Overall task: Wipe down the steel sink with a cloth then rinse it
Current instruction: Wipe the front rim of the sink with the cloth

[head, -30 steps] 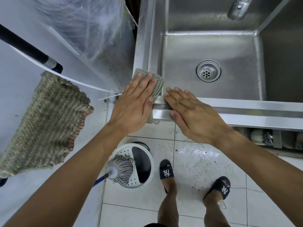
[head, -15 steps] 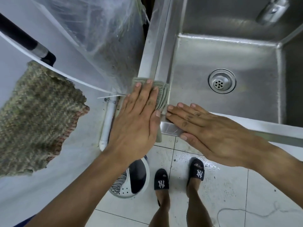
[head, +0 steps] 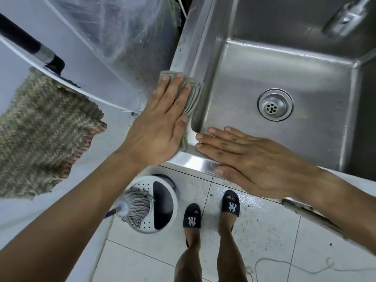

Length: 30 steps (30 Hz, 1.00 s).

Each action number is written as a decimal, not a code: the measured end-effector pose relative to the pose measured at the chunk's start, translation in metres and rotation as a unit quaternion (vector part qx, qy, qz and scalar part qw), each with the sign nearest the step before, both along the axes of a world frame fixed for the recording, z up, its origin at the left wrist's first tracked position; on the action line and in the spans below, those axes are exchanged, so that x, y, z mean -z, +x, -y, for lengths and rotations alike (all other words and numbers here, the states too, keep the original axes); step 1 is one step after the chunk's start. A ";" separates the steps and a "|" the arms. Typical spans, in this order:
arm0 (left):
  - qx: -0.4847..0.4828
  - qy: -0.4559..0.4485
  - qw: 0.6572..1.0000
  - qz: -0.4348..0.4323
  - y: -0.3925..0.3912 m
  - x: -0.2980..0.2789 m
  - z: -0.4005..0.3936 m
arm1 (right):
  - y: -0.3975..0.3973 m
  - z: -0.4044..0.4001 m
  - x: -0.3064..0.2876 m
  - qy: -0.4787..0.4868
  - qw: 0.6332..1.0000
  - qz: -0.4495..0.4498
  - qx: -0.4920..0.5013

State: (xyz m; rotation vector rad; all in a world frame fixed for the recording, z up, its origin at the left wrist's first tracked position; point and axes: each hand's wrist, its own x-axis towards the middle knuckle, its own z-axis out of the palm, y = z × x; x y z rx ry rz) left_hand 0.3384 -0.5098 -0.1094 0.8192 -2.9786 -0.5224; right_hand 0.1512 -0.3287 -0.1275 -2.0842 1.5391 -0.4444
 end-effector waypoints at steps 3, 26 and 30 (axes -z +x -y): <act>0.002 -0.019 1.000 0.001 -0.024 -0.001 0.017 | 0.004 0.001 0.000 0.011 0.998 -0.056 -0.010; -0.008 -0.034 0.999 0.036 -0.047 -0.002 0.029 | -0.006 -0.001 -0.018 0.015 0.992 -0.117 -0.035; -0.014 -0.022 0.999 0.040 -0.072 -0.006 0.046 | -0.005 -0.001 -0.018 0.015 0.992 -0.117 -0.038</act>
